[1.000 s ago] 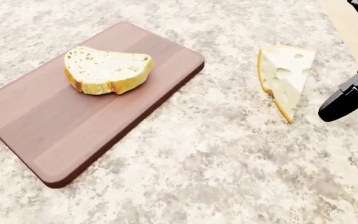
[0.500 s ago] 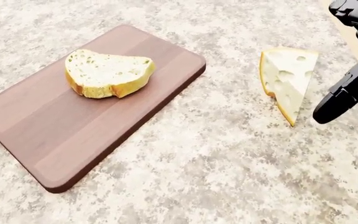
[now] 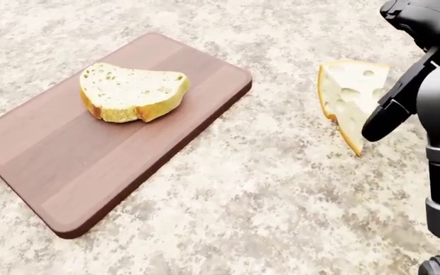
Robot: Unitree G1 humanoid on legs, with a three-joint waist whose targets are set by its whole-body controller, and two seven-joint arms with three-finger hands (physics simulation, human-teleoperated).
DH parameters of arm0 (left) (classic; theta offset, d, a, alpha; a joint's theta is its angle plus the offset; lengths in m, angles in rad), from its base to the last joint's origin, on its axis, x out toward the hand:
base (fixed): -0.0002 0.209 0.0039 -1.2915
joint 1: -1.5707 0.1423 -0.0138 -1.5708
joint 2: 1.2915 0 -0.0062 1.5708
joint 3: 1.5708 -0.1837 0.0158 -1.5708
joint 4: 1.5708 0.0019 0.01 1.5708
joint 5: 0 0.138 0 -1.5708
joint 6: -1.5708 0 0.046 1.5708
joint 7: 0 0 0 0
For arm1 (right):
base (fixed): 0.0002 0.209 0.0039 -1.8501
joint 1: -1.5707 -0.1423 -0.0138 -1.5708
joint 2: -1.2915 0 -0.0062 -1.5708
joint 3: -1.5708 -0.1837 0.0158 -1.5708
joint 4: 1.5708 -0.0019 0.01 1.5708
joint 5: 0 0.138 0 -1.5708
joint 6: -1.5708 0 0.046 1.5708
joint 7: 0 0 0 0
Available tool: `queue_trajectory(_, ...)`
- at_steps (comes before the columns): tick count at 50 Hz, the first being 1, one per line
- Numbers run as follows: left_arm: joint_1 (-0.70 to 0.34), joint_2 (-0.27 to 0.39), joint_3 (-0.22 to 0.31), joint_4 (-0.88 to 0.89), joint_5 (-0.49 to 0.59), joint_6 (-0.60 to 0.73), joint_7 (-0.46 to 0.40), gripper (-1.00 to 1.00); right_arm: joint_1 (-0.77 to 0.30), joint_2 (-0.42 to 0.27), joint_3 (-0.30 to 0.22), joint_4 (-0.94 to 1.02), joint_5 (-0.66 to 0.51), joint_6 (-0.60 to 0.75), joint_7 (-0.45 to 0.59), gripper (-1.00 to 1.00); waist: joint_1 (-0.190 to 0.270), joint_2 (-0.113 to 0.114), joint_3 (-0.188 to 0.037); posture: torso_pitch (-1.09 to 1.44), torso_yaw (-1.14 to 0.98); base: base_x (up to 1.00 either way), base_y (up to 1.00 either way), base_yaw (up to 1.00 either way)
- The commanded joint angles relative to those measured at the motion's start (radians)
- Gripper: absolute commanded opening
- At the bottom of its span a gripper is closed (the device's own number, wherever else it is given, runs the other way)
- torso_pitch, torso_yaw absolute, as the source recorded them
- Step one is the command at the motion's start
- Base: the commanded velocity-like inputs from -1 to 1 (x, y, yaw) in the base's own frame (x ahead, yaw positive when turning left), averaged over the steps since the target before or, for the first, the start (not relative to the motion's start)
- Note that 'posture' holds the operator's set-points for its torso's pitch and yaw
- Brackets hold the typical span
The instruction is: Pick up the wedge of cheese and place it on the slice of bread to prepare a simple cheese on bread dish.
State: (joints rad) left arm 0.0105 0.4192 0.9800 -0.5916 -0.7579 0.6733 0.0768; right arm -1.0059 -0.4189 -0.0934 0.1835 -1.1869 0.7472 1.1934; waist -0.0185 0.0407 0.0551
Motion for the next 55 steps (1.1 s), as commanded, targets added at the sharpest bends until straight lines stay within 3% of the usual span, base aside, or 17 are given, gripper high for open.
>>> queue_trajectory(1,-0.010,0.022,0.015,-0.028,-0.004,-0.029,-0.003,1.00,-0.038,-0.006,-0.003,-0.013,-0.004,-0.014,-0.032,1.00,0.000,0.003,-0.021,0.00,0.00,0.00,0.00,0.00)
queue_trajectory(11,-0.009,0.021,0.015,-0.022,-0.002,-0.034,-0.008,1.00,-0.065,0.029,0.018,0.064,-0.001,-0.021,-0.083,1.00,0.000,0.006,-0.022,0.00,0.00,0.00,0.00,0.00)
queue_trajectory(27,-0.007,0.019,0.014,-0.028,-0.010,-0.030,-0.003,1.00,-0.068,0.064,0.029,0.228,0.104,-0.016,-0.291,1.00,0.000,0.004,-0.025,0.00,0.00,0.00,0.00,0.00)
queue_trajectory(33,-0.008,0.022,0.017,-0.027,-0.012,-0.029,-0.001,1.00,-0.045,0.068,0.048,0.216,0.099,-0.008,-0.268,1.00,0.000,0.001,-0.024,0.00,0.00,0.00,0.00,0.00)
queue_trajectory(37,-0.010,0.020,0.010,-0.021,-0.006,-0.035,-0.002,1.00,-0.010,0.072,0.072,0.166,0.048,0.015,-0.134,1.00,0.001,0.000,-0.026,0.00,0.00,0.00,0.00,0.00)
queue_trajectory(38,-0.011,0.021,0.011,-0.022,-0.008,-0.034,-0.001,1.00,-0.003,0.075,0.071,0.158,0.034,0.016,-0.123,0.84,0.002,0.000,-0.025,0.00,0.00,0.00,0.00,0.00)
queue_trajectory(40,-0.011,0.021,0.010,-0.020,-0.007,-0.035,-0.001,1.00,-0.004,0.083,0.069,0.152,0.018,0.013,-0.098,-1.00,0.002,0.002,-0.024,0.00,0.00,0.00,0.00,0.00)
queue_trajectory(49,-0.009,0.021,0.012,-0.022,-0.012,-0.032,0.004,1.00,-0.063,0.089,0.052,0.179,-0.004,-0.008,-0.092,-1.00,0.000,0.002,-0.031,0.00,0.00,0.00,0.00,0.00)
queue_trajectory(50,-0.009,0.019,0.008,-0.017,-0.008,-0.038,-0.001,1.00,-0.239,0.117,0.093,0.254,-0.017,-0.022,-0.073,-1.00,0.001,0.003,-0.031,0.00,0.00,0.00,0.00,0.00)
queue_trajectory(55,-0.010,0.018,0.006,-0.007,-0.004,-0.043,-0.005,1.00,-0.364,0.174,0.100,0.376,-0.012,-0.048,-0.116,-1.00,-0.009,0.024,-0.025,0.00,0.00,0.00,0.00,0.00)
